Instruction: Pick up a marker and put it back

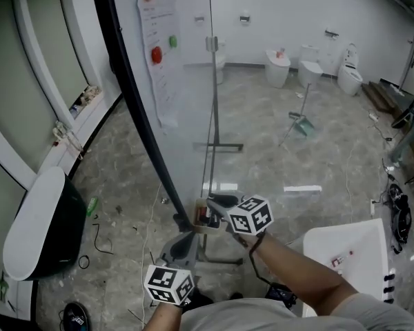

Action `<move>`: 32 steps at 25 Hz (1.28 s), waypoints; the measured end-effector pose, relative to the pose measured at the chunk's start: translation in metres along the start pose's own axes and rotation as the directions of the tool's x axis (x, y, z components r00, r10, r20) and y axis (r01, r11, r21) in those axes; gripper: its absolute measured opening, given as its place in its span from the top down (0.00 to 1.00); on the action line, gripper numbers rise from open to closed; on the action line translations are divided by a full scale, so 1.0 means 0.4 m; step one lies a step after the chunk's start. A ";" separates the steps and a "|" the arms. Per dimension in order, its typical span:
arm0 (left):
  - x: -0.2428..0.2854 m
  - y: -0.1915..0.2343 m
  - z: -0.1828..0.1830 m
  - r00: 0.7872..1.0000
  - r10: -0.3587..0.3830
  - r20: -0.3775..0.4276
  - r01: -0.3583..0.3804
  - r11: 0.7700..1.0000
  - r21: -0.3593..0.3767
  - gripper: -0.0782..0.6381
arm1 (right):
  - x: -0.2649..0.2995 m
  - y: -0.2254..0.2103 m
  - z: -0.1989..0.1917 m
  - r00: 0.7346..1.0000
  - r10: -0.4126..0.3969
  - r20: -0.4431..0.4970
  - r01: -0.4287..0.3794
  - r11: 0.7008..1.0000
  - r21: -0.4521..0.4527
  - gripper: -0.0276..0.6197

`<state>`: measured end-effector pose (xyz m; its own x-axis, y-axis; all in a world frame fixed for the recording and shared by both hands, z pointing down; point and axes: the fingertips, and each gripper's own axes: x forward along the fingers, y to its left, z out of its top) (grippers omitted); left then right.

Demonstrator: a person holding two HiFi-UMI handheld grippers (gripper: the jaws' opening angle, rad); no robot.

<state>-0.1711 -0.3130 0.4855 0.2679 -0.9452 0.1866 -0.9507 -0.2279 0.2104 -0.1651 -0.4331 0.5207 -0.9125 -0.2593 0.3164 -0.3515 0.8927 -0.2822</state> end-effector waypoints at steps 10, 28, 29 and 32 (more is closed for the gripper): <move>0.043 -0.087 0.104 0.998 -0.040 0.054 0.038 0.998 0.043 0.89 | -0.208 0.085 0.175 0.987 0.013 0.158 0.007 0.992 -0.125 0.86; 0.079 -0.184 0.175 0.992 -0.094 0.083 0.089 0.994 0.063 0.89 | -0.331 0.107 0.224 0.977 0.002 0.214 0.034 0.985 -0.167 0.86; 0.078 -0.185 0.175 0.992 -0.094 0.083 0.089 0.994 0.063 0.89 | -0.333 0.108 0.222 0.977 0.002 0.215 0.035 0.986 -0.164 0.86; 0.076 -0.185 0.177 0.992 -0.092 0.084 0.087 0.994 0.062 0.89 | -0.332 0.114 0.220 0.977 0.005 0.213 0.030 0.987 -0.159 0.86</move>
<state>-0.1037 -0.3416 0.4077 0.3403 -0.9365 0.0852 -0.9317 -0.3235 0.1655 -0.0784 -0.3903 0.3861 -0.9379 -0.3276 0.1144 -0.3407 0.9319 -0.1247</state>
